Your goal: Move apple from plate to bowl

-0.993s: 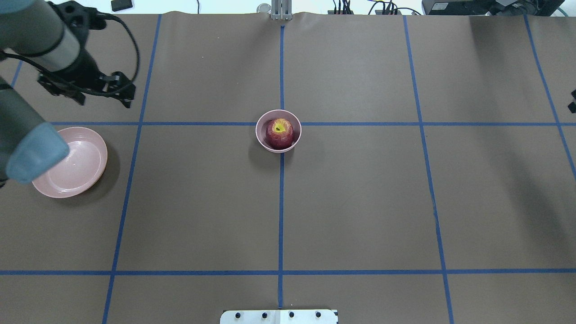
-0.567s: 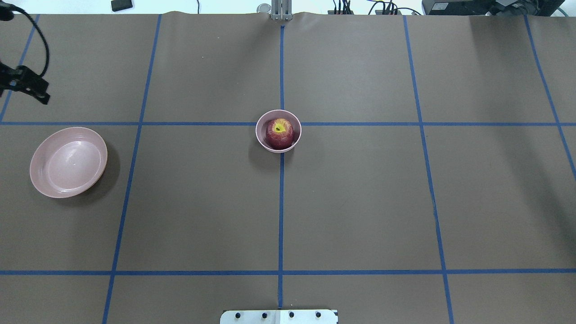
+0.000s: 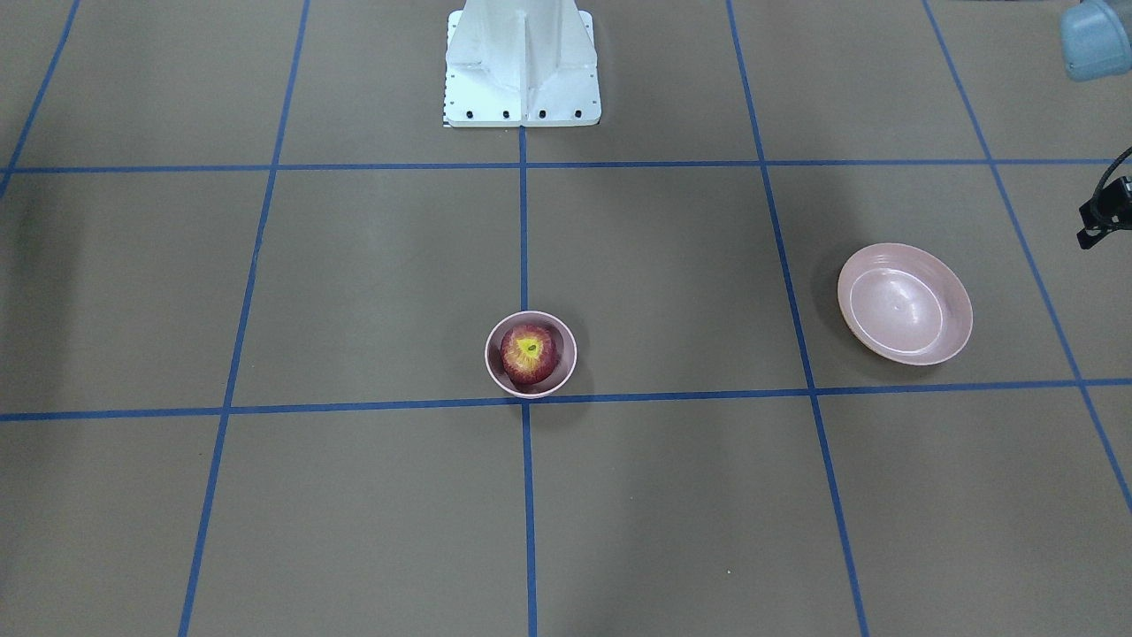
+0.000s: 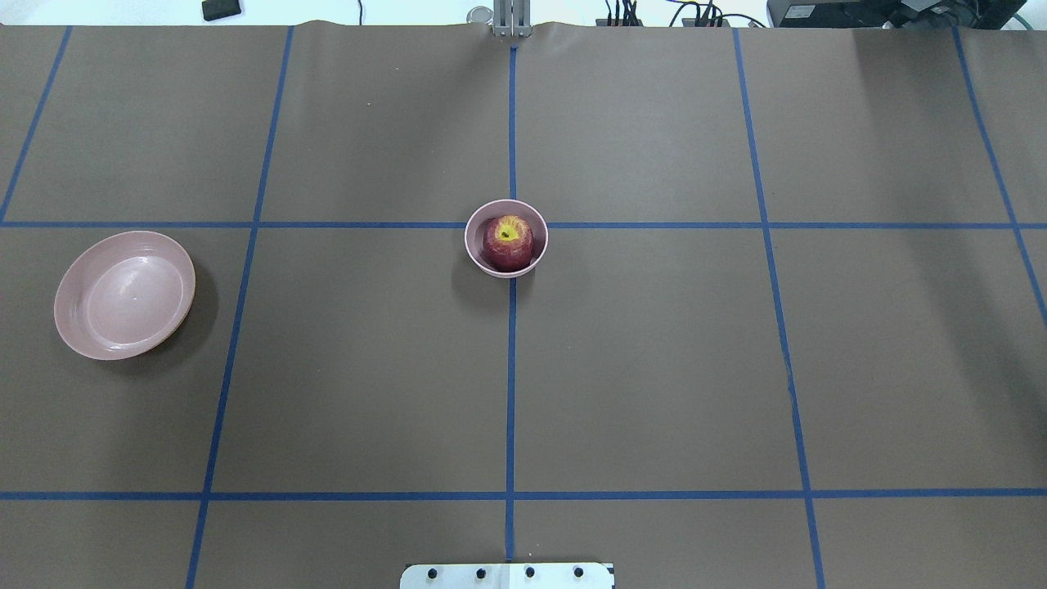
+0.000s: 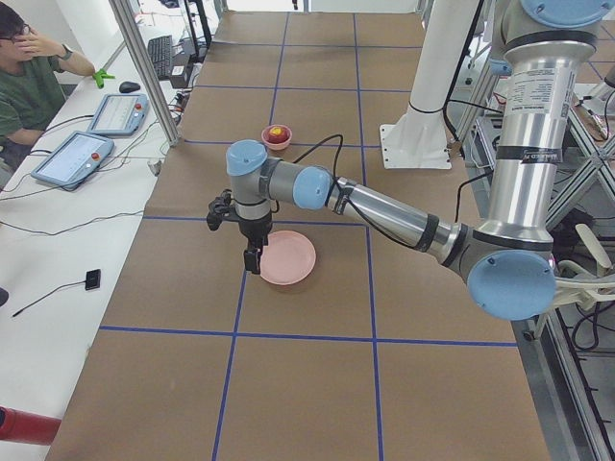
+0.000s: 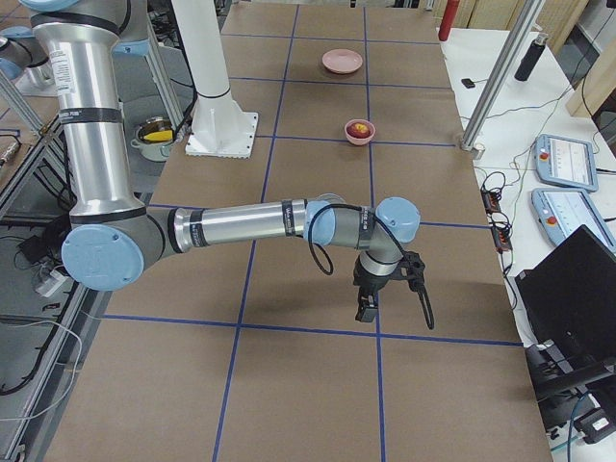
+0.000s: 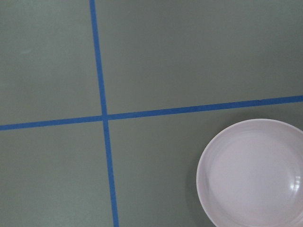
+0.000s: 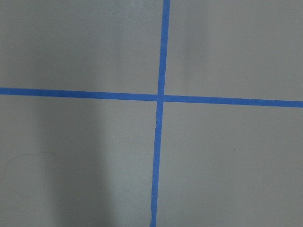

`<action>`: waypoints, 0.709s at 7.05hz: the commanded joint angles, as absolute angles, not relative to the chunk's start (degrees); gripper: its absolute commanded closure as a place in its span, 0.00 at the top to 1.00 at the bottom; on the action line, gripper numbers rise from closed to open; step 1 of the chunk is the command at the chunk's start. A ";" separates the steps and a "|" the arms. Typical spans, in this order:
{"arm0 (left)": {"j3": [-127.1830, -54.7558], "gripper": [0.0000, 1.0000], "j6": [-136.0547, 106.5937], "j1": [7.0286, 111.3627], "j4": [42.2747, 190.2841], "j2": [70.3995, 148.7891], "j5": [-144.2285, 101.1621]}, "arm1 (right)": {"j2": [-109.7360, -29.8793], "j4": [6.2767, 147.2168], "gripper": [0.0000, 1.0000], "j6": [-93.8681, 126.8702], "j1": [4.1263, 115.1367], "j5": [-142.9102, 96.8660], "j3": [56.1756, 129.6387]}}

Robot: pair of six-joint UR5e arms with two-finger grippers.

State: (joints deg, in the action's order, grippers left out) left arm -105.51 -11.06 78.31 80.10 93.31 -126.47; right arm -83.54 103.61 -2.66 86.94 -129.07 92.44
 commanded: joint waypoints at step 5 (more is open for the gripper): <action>-97.93 0.99 3.48 87.79 81.21 89.03 -131.66 | -84.46 103.62 1.00 -2.72 87.98 -128.85 91.85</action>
